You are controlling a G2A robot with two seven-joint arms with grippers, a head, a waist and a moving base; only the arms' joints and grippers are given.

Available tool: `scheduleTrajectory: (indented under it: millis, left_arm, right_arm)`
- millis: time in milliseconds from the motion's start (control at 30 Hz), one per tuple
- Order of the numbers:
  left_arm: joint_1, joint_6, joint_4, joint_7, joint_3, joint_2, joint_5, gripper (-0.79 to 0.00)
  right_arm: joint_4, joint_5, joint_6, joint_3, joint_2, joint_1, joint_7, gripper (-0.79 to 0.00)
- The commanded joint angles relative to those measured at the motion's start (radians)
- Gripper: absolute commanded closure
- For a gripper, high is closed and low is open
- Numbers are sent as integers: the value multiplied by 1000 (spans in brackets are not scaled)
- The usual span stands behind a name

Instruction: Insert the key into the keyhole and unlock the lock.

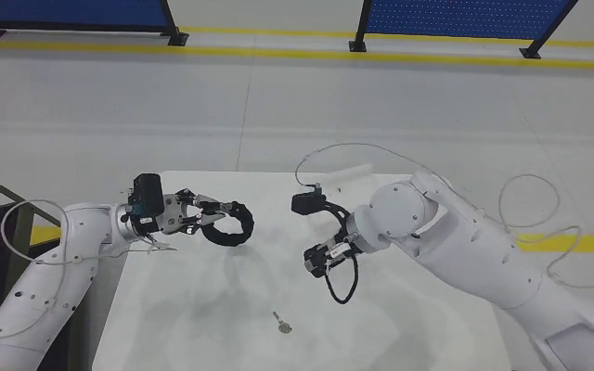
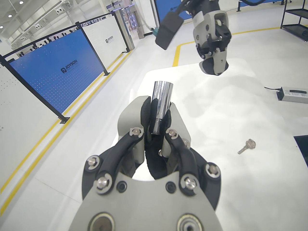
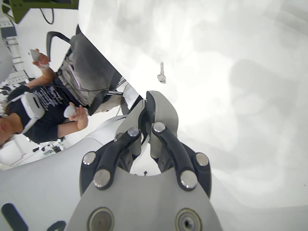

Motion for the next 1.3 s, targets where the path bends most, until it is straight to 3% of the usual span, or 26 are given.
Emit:
scheduleTrajectory:
  millis: [0,200,467,967,1133,1200,1267]
  left_arm:
    - [11,0,-15,0,-9,13,-7,0]
    - [31,0,-48,0,-14,43,-27,0]
    - [38,0,-61,0,-11,58,-47,0]
    - [38,0,-61,0,-11,58,-47,0]
    - [38,0,-61,0,-11,58,-47,0]
    - [38,0,-61,0,-11,58,-47,0]
    - [38,0,-61,0,-11,58,-47,0]
  right_arm:
    - [-43,-68,2,-37,-5,3,12,0]
    - [-127,-277,-19,-189,-48,52,71,0]
    - [-64,-416,-81,-370,-161,112,112,0]
    - [-58,-425,-85,-372,-166,106,90,0]
    - [-57,-482,-212,-411,-173,57,42,0]
    - [-37,-521,-293,-438,-185,43,9,-308]
    - [-7,-562,-346,-444,-201,21,-4,-379]
